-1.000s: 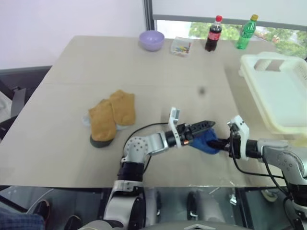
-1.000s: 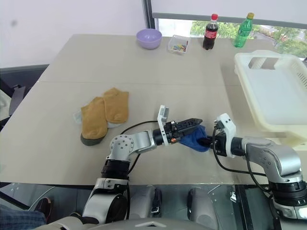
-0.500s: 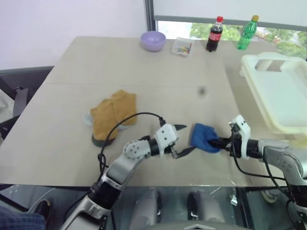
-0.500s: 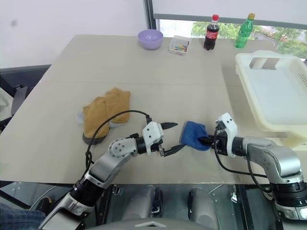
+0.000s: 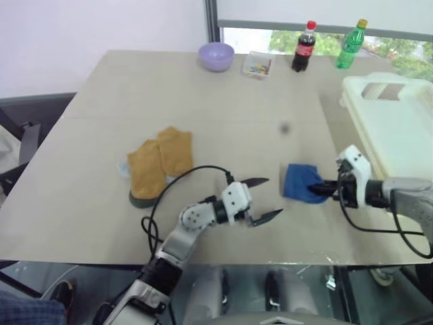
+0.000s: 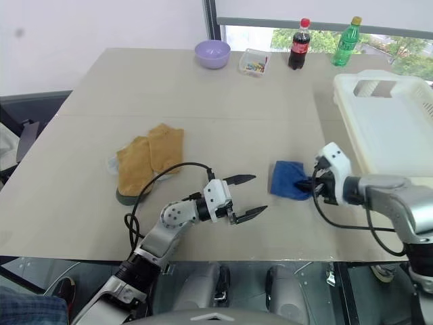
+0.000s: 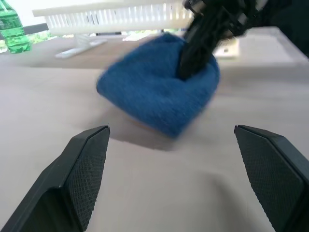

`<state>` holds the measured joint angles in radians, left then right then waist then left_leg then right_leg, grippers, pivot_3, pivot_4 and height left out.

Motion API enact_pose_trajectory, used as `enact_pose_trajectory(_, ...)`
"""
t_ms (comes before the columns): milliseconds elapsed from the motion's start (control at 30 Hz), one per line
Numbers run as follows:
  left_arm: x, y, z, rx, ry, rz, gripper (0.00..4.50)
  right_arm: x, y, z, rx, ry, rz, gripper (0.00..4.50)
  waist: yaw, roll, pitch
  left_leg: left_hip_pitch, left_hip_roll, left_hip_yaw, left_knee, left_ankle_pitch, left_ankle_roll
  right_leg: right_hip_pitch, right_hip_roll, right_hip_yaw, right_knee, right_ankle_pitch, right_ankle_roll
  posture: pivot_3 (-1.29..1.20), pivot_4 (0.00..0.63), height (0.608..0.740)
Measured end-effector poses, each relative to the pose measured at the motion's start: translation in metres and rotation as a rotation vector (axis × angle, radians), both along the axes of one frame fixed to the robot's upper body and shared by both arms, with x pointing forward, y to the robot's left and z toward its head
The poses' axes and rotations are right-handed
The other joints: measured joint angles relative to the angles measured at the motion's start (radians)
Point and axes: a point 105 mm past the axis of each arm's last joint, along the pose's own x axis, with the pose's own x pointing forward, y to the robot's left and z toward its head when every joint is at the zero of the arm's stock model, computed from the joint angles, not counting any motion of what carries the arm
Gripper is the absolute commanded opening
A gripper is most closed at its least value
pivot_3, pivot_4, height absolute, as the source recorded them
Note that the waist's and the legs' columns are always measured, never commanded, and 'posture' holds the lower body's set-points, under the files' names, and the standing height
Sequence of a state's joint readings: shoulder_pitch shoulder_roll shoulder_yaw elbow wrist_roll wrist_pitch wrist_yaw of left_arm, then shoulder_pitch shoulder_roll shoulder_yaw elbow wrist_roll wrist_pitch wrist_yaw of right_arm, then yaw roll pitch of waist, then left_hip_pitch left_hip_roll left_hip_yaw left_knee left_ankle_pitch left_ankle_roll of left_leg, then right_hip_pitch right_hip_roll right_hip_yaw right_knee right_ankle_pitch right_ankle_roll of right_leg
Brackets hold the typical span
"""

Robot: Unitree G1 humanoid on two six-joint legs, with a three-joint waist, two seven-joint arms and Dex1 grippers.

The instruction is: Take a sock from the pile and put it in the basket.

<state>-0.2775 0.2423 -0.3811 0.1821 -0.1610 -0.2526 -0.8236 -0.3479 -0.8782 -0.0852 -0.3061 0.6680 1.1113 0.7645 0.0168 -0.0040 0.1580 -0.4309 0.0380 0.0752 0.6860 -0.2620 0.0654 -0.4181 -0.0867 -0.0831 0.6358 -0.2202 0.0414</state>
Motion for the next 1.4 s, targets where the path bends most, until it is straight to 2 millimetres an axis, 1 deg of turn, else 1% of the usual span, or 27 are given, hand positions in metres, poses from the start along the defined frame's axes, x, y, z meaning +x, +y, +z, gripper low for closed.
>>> enact_pose_trajectory(100,0.005,-0.003,0.006,-0.041,-0.005,0.002,4.45,0.000,-0.010,0.020,-0.002,-0.034,-0.013,0.01,0.001,0.000,0.000,0.000,0.000,0.000,0.001,0.000,0.000,0.000,0.000,0.000,0.000,0.000,0.000,0.00,0.150,0.733)
enact_pose_trajectory(200,0.007,-0.012,0.015,-0.088,-0.011,-0.017,4.45,0.003,-0.022,0.040,0.012,-0.063,-0.041,0.01,0.000,0.000,0.000,0.000,-0.001,0.001,0.001,0.000,0.000,0.000,-0.001,0.001,0.000,0.000,0.000,0.00,0.150,0.733)
enact_pose_trajectory(300,0.008,-0.028,0.032,-0.137,-0.043,-0.045,4.45,0.010,-0.043,0.069,0.023,-0.125,-0.113,0.01,0.005,0.000,0.000,-0.001,-0.001,0.000,0.002,0.000,0.000,0.001,0.000,0.000,0.000,0.000,0.000,0.00,0.150,0.733)
enact_pose_trajectory(367,0.011,-0.035,0.043,-0.161,-0.064,-0.055,4.45,0.011,-0.054,0.078,0.020,-0.134,-0.140,0.01,0.005,0.000,0.000,0.000,0.000,0.000,0.002,0.000,0.000,0.001,0.000,0.000,0.000,0.000,0.000,0.00,0.150,0.733)
enact_pose_trajectory(400,0.012,-0.040,0.048,-0.173,-0.065,-0.058,4.45,0.012,-0.059,0.080,0.030,-0.125,-0.153,0.01,0.005,0.000,0.000,0.000,0.000,0.000,0.002,0.000,0.000,0.001,0.000,0.001,0.000,0.000,0.000,0.00,0.150,0.733)
enact_pose_trajectory(433,0.013,-0.047,0.056,-0.192,-0.067,-0.069,4.45,0.016,-0.069,0.082,0.060,-0.118,-0.189,0.01,0.003,0.000,0.001,0.000,-0.001,0.001,0.002,0.000,0.000,0.001,0.000,0.001,0.000,0.000,0.000,0.00,0.150,0.733)
enact_pose_trajectory(467,0.013,-0.050,0.060,-0.198,-0.071,-0.075,4.45,0.018,-0.073,0.083,0.067,-0.119,-0.207,0.01,0.003,0.000,0.000,0.000,-0.001,0.001,0.002,0.000,0.000,0.001,0.000,0.001,0.000,0.000,0.000,0.00,0.150,0.733)
enact_pose_trajectory(533,0.015,-0.057,0.067,-0.215,-0.074,-0.084,4.45,0.026,-0.088,0.089,0.108,-0.133,-0.270,0.01,0.001,0.000,0.000,0.000,-0.001,0.001,0.002,0.000,0.000,0.001,0.000,0.001,0.000,0.000,0.000,0.00,0.150,0.733)
enact_pose_trajectory(567,0.016,-0.060,0.069,-0.220,-0.070,-0.085,4.45,0.029,-0.098,0.094,0.131,-0.146,-0.312,0.01,0.001,0.000,0.000,0.000,-0.001,0.001,0.002,0.000,0.000,0.001,0.001,0.002,0.001,0.000,0.000,0.00,0.150,0.733)
enact_pose_trajectory(600,0.017,-0.061,0.070,-0.222,-0.067,-0.085,4.45,0.031,-0.104,0.097,0.142,-0.156,-0.335,0.01,0.000,0.000,0.000,0.000,-0.001,0.001,0.002,0.000,0.000,0.001,0.001,0.002,0.001,0.000,0.000,0.00,0.150,0.733)
enact_pose_trajectory(667,0.020,-0.066,0.072,-0.232,-0.055,-0.080,4.45,0.035,-0.121,0.101,0.175,-0.156,-0.414,0.01,0.000,0.000,0.000,0.000,-0.001,0.001,0.002,0.000,0.000,0.000,0.001,0.002,0.001,0.000,0.000,0.00,0.150,0.733)
enact_pose_trajectory(767,0.024,-0.071,0.078,-0.244,-0.062,-0.072,4.45,0.040,-0.150,0.093,0.233,-0.132,-0.553,0.01,0.003,0.000,0.000,0.000,-0.001,0.001,0.002,0.000,0.000,0.001,0.001,0.002,0.001,0.000,0.000,0.00,0.150,0.733)
enact_pose_trajectory(833,0.026,-0.073,0.083,-0.251,-0.072,-0.070,4.45,0.045,-0.159,0.086,0.272,-0.119,-0.623,0.01,0.001,0.000,0.000,0.000,-0.001,0.002,0.002,0.000,0.000,0.000,0.001,0.003,0.001,0.000,0.000,0.00,0.150,0.733)
enact_pose_trajectory(867,0.028,-0.075,0.085,-0.251,-0.077,-0.071,4.45,0.052,-0.166,0.084,0.316,-0.120,-0.696,0.01,-0.003,0.001,0.000,0.001,-0.001,0.004,0.002,0.000,0.000,0.000,0.001,0.004,0.002,0.000,0.000,0.00,0.150,0.733)
enact_pose_trajectory(900,0.028,-0.076,0.086,-0.249,-0.078,-0.074,4.45,0.053,-0.169,0.083,0.324,-0.118,-0.720,0.01,-0.002,0.001,0.000,0.001,-0.001,0.004,0.002,0.000,0.000,0.000,0.001,0.004,0.002,0.000,0.000,0.00,0.150,0.733)
enact_pose_trajectory(933,0.028,-0.077,0.087,-0.250,-0.082,-0.074,4.45,0.058,-0.174,0.080,0.365,-0.110,-0.781,0.01,-0.002,0.001,0.000,0.001,-0.001,0.004,0.002,0.000,0.000,-0.001,0.002,0.004,0.002,0.000,0.000,0.00,0.150,0.733)
enact_pose_trajectory(967,0.028,-0.077,0.087,-0.249,-0.083,-0.076,4.45,0.059,-0.178,0.079,0.381,-0.105,-0.815,0.93,-0.002,0.001,0.000,0.001,-0.001,0.005,0.002,0.000,0.000,-0.001,0.002,0.004,0.003,0.000,0.000,0.00,0.150,0.733)
enact_pose_trajectory(1000,0.028,-0.078,0.086,-0.247,-0.082,-0.076,4.45,0.061,-0.181,0.076,0.399,-0.096,-0.847,1.31,-0.001,0.001,0.000,0.001,-0.001,0.005,0.002,0.000,0.000,-0.001,0.002,0.005,0.004,0.000,0.000,0.00,0.150,0.733)
enact_pose_trajectory(1033,0.028,-0.078,0.085,-0.243,-0.083,-0.074,4.45,0.060,-0.185,0.072,0.408,-0.082,-0.876,1.88,0.001,0.002,0.000,0.000,-0.001,0.004,0.002,0.000,0.000,-0.001,0.002,0.004,0.004,0.000,0.000,0.00,0.150,0.733)
enact_pose_trajectory(1100,0.030,-0.076,0.083,-0.239,-0.081,-0.069,4.45,0.060,-0.189,0.066,0.408,-0.060,-0.905,2.82,0.002,0.002,0.000,0.000,-0.001,0.004,0.002,0.000,0.000,-0.002,0.002,0.005,0.004,0.000,0.000,0.00,0.150,0.733)
enact_pose_trajectory(1167,0.031,-0.075,0.082,-0.238,-0.079,-0.067,4.45,0.059,-0.191,0.063,0.395,-0.055,-0.919,3.80,0.001,0.003,0.000,0.000,-0.001,0.005,0.002,0.000,0.000,-0.002,0.001,0.006,0.004,0.000,0.000,0.00,0.150,0.733)
enact_pose_trajectory(1200,0.031,-0.075,0.081,-0.235,-0.077,-0.065,4.45,0.059,-0.192,0.063,0.388,-0.056,-0.926,4.21,0.000,0.003,0.000,0.000,-0.001,0.006,0.002,0.000,0.000,-0.002,0.001,0.006,0.004,0.000,0.000,0.00,0.150,0.733)
enact_pose_trajectory(1267,0.032,-0.074,0.080,-0.229,-0.077,-0.063,4.45,0.057,-0.197,0.060,0.355,-0.067,-0.943,4.21,0.000,0.003,0.000,0.000,-0.001,0.005,0.002,0.000,0.000,-0.002,0.001,0.006,0.004,0.000,0.000,0.00,0.150,0.733)
enact_pose_trajectory(1333,0.033,-0.071,0.078,-0.221,-0.077,-0.057,4.45,0.053,-0.205,0.054,0.277,-0.085,-0.963,4.21,0.001,0.003,0.000,0.000,-0.001,0.005,0.002,0.000,0.000,-0.002,0.002,0.006,0.004,0.000,0.001,0.00,0.150,0.733)
enact_pose_trajectory(1367,0.034,-0.069,0.077,-0.216,-0.076,-0.052,4.45,0.052,-0.208,0.053,0.253,-0.098,-0.966,4.21,-0.001,0.003,0.000,0.001,-0.001,0.006,0.002,0.000,0.000,-0.002,0.002,0.006,0.004,0.000,0.001,0.00,0.150,0.733)
enact_pose_trajectory(1400,0.035,-0.066,0.075,-0.211,-0.074,-0.044,4.45,0.052,-0.210,0.057,0.223,-0.131,-0.959,4.21,-0.002,0.005,0.000,0.001,-0.001,0.006,0.002,0.000,0.000,-0.002,0.002,0.007,0.004,0.000,0.001,0.00,0.150,0.733)
